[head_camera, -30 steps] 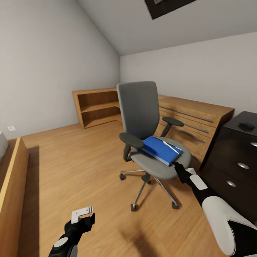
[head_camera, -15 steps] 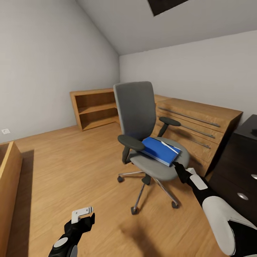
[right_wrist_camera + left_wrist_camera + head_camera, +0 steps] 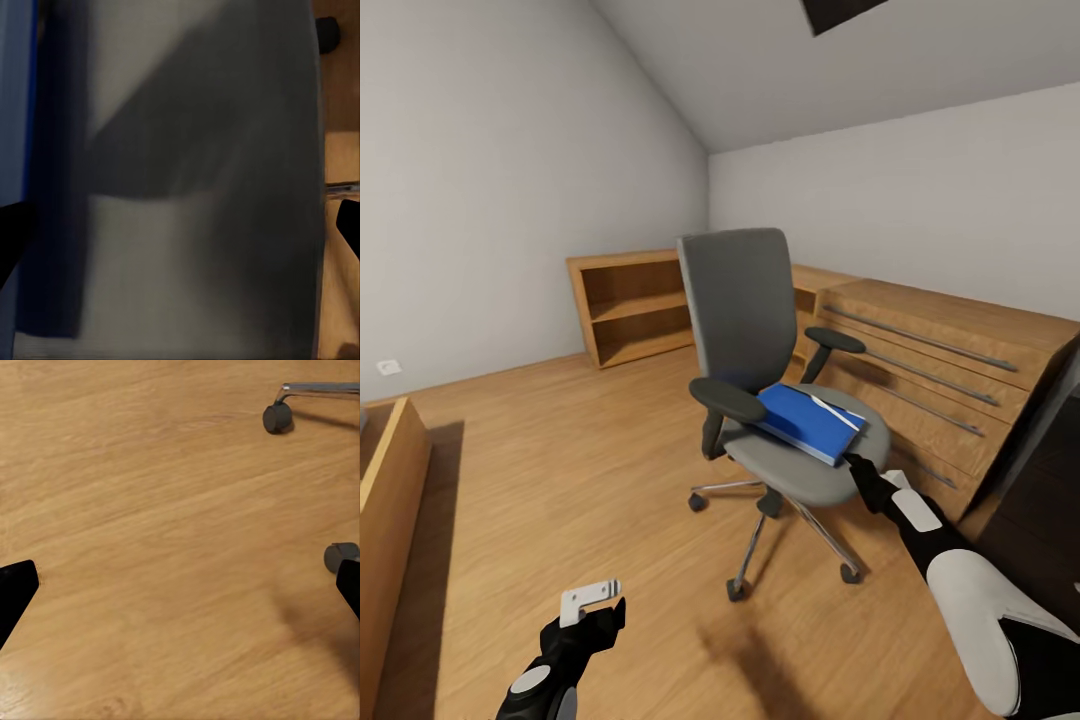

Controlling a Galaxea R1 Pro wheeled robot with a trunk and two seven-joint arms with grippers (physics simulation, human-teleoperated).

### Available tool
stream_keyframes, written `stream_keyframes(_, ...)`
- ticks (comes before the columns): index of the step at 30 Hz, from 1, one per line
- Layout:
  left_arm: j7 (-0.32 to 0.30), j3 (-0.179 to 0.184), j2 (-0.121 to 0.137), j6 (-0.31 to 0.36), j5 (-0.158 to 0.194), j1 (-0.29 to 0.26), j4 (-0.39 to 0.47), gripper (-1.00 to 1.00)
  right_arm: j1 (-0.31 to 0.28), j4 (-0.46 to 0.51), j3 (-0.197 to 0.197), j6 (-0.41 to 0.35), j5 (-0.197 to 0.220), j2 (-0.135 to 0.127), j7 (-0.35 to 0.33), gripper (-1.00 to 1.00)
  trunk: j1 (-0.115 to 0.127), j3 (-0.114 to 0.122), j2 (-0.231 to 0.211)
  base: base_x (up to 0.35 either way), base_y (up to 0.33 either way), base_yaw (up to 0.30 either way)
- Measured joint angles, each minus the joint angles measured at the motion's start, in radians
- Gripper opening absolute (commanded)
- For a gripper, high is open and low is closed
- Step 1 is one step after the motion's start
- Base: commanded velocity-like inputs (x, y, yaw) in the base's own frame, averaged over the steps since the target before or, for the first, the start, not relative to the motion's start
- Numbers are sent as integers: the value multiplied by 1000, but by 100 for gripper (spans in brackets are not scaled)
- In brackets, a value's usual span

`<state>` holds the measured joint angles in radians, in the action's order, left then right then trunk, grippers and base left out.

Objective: In the bedroom, organize the workspace by keeping the computer under the desk, ensuring the monitor is on the desk, placing the keyboard on the desk next to the monitor, placing the mouse on the desk next to the keyboard, moving the folder from the swivel chair onto the desk next to the mouse, stacking the notebook on top of the folder with the pen on top of the notebook, and positioning the swivel chair next to the desk.

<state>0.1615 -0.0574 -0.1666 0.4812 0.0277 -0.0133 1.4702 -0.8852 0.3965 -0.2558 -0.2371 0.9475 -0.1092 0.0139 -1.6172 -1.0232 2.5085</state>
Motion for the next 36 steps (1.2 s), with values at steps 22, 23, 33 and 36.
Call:
stream_keyframes(22, -1, -1, 0, 3, 0, 0, 0, 100, 1, -1, 2, 0, -2, -2, 0, 100, -1, 0, 0, -286, 7, 4)
stream_keyframes(23, -1, -2, 0, 3, 0, 0, 0, 100, 1, -1, 2, 0, -2, -2, 0, 100, -1, 0, 0, -332, 88, 0)
stream_keyframes(33, -1, -2, 0, 3, 1, 0, 0, 100, 1, -3, 2, -1, -2, 2, 0, 100, 0, 0, 0, -170, 68, 0)
stream_keyframes(36, -1, -2, 0, 3, 1, 0, 0, 100, 0, -3, 3, -1, -2, 3, 0, 100, 0, 0, 0, -30, 13, 3)
